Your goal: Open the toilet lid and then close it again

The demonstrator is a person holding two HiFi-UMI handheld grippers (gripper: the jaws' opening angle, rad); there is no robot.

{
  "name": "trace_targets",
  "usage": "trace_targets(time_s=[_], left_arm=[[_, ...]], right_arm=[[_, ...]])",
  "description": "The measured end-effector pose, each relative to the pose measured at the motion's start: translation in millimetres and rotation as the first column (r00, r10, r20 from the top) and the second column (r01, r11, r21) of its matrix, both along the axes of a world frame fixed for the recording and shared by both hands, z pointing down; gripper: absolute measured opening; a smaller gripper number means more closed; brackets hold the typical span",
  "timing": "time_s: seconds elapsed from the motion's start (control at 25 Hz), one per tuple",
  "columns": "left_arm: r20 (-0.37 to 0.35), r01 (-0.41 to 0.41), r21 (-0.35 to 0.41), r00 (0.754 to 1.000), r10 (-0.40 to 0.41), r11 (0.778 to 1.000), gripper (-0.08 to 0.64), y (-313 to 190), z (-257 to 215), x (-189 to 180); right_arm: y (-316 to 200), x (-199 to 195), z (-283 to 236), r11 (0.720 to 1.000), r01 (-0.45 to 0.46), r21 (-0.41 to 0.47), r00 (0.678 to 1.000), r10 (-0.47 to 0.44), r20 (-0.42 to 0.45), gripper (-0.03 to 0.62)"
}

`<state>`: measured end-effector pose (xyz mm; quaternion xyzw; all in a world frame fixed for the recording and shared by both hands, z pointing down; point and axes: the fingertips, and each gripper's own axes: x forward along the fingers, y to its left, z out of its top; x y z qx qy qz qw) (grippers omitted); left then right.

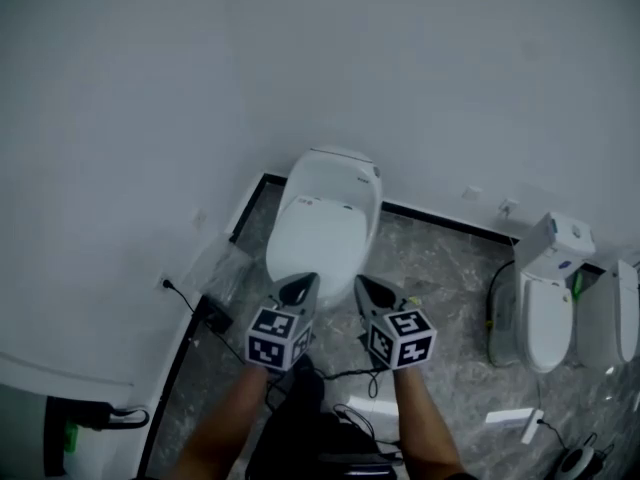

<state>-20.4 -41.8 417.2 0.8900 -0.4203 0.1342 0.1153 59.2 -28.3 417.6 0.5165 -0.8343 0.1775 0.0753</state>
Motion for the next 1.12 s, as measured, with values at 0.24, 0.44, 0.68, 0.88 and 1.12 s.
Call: trace_targets(time_s=[0.24, 0.44, 0.68, 0.88, 1.12], left_arm=[[-0.020, -0.049, 0.081, 0.999, 0.051, 0.995, 0.005, 47, -70, 13], [-0.041, -0.053, 0.149, 0.997, 0.059, 0.987, 0.006, 80, -124, 20], [-0.050, -0.050, 0.211, 0.997, 0.062, 0.976, 0.006, 101, -169, 13], [-0.063, -0.054, 0.238, 0.995, 0.071, 0.970, 0.006, 101, -185, 6], [-0.074, -0.086, 0.240, 0.992, 0.106, 0.967, 0.006, 96, -187, -3]], right_arm=[[44, 7, -69, 0.994, -0.020, 0.106, 1.000, 0.018, 0.018, 0.009], [76, 9, -120, 0.983, -0.014, 0.182, 0.999, 0.007, 0.041, 0.009], [98, 3, -176, 0.959, -0.022, 0.282, 0.997, 0.000, 0.078, 0.009], [97, -2, -197, 0.949, -0.060, 0.310, 0.996, 0.036, 0.081, 0.011], [96, -18, -202, 0.944, -0.066, 0.322, 0.993, 0.032, 0.110, 0.009]])
